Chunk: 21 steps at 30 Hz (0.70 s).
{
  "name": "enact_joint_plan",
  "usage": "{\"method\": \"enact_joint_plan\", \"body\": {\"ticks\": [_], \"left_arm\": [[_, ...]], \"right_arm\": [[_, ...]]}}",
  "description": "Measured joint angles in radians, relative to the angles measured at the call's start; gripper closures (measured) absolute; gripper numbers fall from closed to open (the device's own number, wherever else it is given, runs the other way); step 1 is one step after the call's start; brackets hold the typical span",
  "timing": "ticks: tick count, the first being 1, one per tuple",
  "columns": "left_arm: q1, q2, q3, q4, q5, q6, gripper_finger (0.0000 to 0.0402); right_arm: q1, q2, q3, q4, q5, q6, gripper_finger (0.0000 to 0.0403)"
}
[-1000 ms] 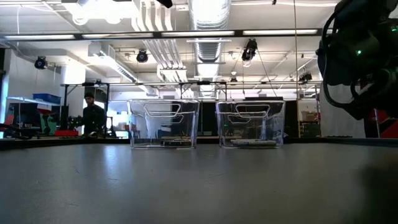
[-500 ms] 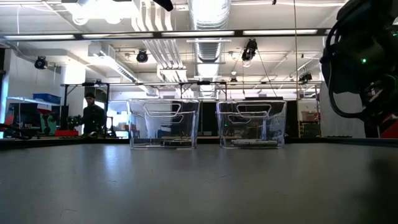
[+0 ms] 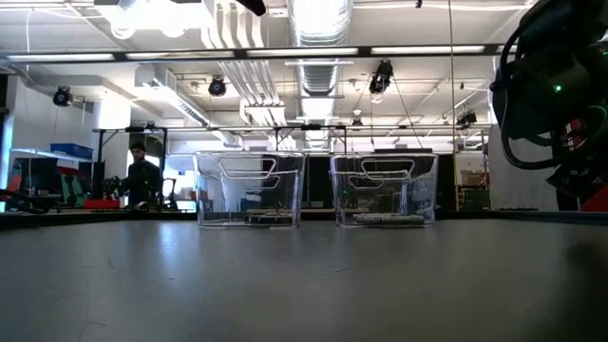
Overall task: Sort batteries
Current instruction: Put the black battery into the left transparent bin
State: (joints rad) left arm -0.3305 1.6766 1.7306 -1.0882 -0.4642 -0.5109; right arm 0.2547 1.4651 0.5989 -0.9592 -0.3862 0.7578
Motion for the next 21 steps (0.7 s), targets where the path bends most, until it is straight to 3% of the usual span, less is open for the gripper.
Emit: {"method": "enact_joint_plan", "body": {"ticks": [7, 14, 17, 21], "left_arm": [[0.025, -0.038, 0.0, 0.0, -0.017, 0.112, 0.0159], [0.124, -0.105, -0.042, 0.045, -0.017, 0.162, 0.0168], [0.161, -0.123, -0.117, 0.141, -0.017, 0.167, 0.0169], [0.174, -0.16, -0.272, 0.41, -0.014, 0.162, 0.0169]], "right_arm": [[0.001, -0.002, 0.002, 0.007, 0.003, -0.007, 0.0275], [0.001, -0.003, -0.005, 0.028, 0.02, -0.014, 0.0334], [0.001, -0.003, -0.009, 0.036, 0.023, -0.021, 0.0356], [0.001, -0.003, -0.009, 0.035, 0.027, -0.074, 0.0376]]}}
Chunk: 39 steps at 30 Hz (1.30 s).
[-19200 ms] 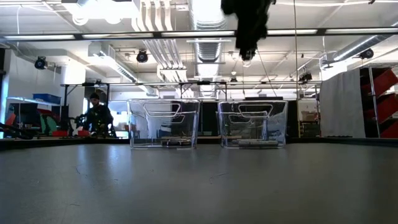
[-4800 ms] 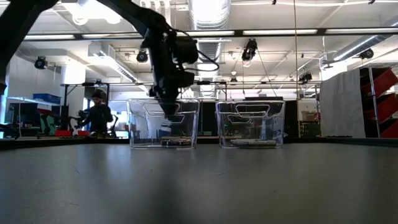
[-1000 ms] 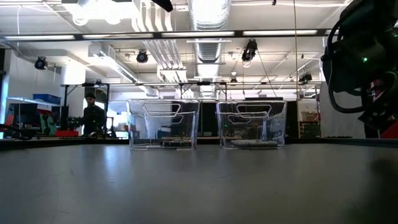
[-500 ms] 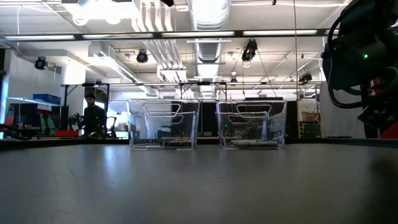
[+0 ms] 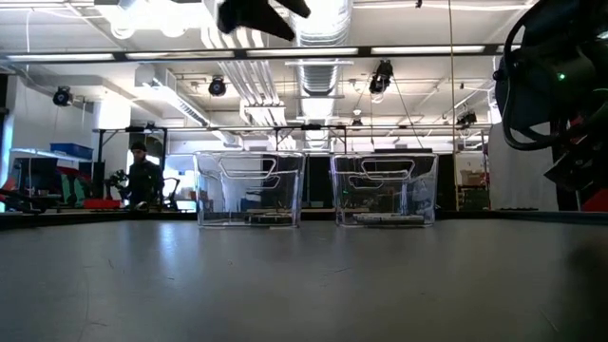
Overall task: Sort batteries
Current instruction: Put the black battery into the left transparent bin
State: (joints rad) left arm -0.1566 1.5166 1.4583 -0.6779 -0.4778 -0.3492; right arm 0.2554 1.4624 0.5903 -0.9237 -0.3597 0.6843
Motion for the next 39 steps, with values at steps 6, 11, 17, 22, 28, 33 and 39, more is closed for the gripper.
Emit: {"method": "enact_joint_plan", "body": {"ticks": [6, 11, 17, 22, 28, 33, 39], "left_arm": [[0.0, -0.018, -0.274, 0.509, 0.15, -0.083, 0.0169], [0.006, -0.016, -0.407, 0.834, 0.182, -0.117, 0.0169], [0.038, -0.035, -0.49, 1.216, 0.181, -0.133, 0.0169], [0.109, -0.068, -0.651, 1.691, 0.241, -0.163, 0.0169], [0.159, -0.098, -0.781, 1.794, 0.267, -0.26, 0.0169], [0.21, -0.102, -0.783, 1.76, 0.366, -0.243, 0.0169], [0.313, -0.112, -0.763, 1.759, 0.541, -0.272, 0.0169]], "right_arm": [[0.0, -0.02, 0.017, -0.014, 0.008, -0.046, 0.0383], [-0.003, -0.106, 0.111, -0.028, 0.084, -0.106, 0.0382], [-0.029, -0.268, 0.274, -0.036, 0.106, -0.159, 0.0381], [-0.119, -0.311, 0.455, -0.015, 0.196, -0.249, 0.0381], [-0.235, -0.243, 0.684, 0.054, 0.181, -0.388, 0.0381], [-0.311, -0.142, 0.838, 0.162, 0.18, -0.432, 0.0381], [-0.383, -0.015, 1.01, 0.183, 0.156, -0.471, 0.0381]]}}
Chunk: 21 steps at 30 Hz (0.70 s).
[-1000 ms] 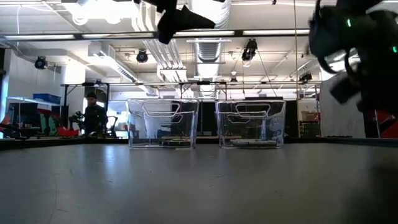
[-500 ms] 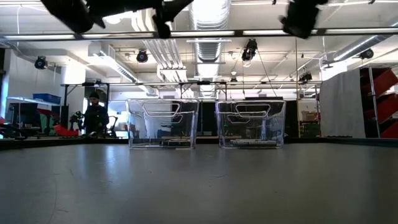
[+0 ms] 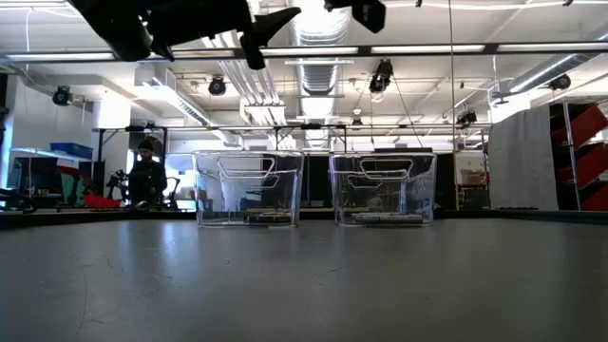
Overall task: Sort batteries
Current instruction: Put the black battery into the left transparent bin
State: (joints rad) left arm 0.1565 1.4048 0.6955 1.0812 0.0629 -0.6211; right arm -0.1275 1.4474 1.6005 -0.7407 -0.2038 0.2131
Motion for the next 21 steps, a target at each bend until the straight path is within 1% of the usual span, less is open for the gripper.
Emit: {"method": "enact_joint_plan", "body": {"ticks": [5, 8, 14, 17, 21], "left_arm": [[0.03, 0.0, 0.019, -0.016, 0.076, 0.079, 0.0169], [0.03, 0.0, 0.034, -0.038, 0.079, 0.109, 0.017], [0.032, 0.0, 0.057, -0.106, 0.079, 0.142, 0.0173], [0.043, 0.0, 0.057, -0.104, 0.08, 0.146, 0.0196], [0.06, 0.0, 0.057, -0.105, 0.078, 0.131, 0.0256]], "right_arm": [[-0.026, 0.085, 0.098, -0.009, -0.015, -0.004, 0.0381], [-0.033, 0.121, 0.148, -0.009, -0.04, 0.004, 0.0381], [-0.059, 0.161, 0.209, -0.011, -0.044, 0.063, 0.0381], [-0.069, 0.157, 0.214, -0.009, -0.05, 0.068, 0.0381], [-0.075, 0.152, 0.213, -0.002, -0.059, 0.067, 0.0381]]}}
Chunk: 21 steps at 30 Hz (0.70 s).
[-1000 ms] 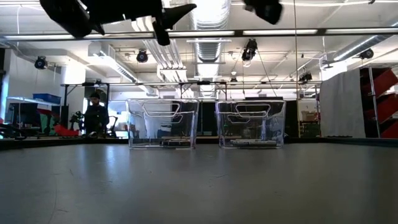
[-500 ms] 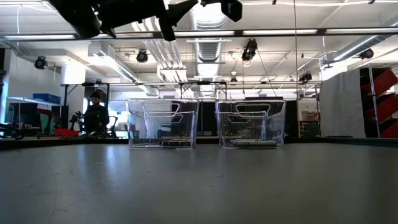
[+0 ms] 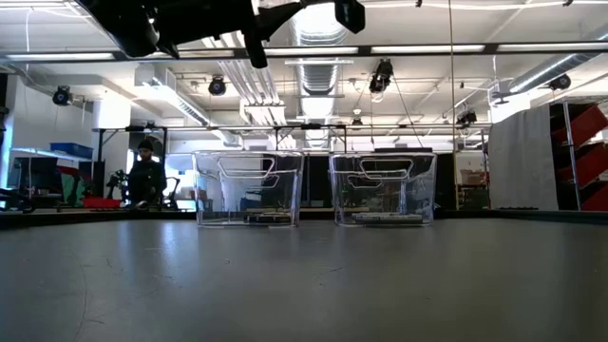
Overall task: Sort batteries
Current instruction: Put the black battery into the left transparent bin
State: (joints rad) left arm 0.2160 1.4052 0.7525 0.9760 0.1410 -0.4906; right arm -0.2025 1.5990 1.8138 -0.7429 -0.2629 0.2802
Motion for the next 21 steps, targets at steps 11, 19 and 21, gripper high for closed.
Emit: {"method": "enact_joint_plan", "body": {"ticks": [11, 19, 21], "left_arm": [[0.002, 0.001, 0.005, -0.009, 0.007, -0.032, 0.0332], [0.002, 0.001, 0.006, -0.025, 0.028, -0.042, 0.0347], [0.003, 0.001, 0.006, -0.026, 0.03, -0.042, 0.0366]], "right_arm": [[-0.001, 0.041, -0.002, 0.044, -0.009, 0.009, 0.038], [-0.001, 0.032, -0.003, 0.046, -0.007, 0.016, 0.038], [-0.001, 0.03, -0.003, 0.046, -0.005, 0.024, 0.038]]}}
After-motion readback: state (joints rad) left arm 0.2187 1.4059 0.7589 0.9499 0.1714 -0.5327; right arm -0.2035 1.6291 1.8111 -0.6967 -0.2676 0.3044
